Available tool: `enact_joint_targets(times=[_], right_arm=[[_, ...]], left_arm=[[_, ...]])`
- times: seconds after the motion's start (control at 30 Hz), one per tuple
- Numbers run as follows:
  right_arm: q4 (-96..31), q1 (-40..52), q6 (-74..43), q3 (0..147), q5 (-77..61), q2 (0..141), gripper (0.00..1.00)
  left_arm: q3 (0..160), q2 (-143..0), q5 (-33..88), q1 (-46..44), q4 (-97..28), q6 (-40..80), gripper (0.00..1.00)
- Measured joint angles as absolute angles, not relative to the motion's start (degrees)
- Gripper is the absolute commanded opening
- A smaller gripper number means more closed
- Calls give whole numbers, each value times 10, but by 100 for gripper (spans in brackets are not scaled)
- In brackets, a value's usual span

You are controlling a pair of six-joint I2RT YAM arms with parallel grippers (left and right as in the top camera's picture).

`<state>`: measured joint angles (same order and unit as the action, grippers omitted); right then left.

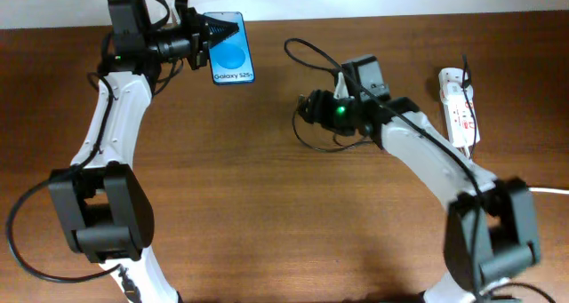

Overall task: Plug charger to phone and switch on socket
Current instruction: 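Move the right gripper down to the black cable plug and grasp it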

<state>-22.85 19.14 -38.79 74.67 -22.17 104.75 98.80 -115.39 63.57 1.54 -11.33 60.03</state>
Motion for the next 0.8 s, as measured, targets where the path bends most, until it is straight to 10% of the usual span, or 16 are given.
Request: enact_joint_targets(times=[0.8], right_arm=[[-121,185,-491,864,-276,1284,47]], left_arm=[[988,-1154,626,16,-143,600,0]])
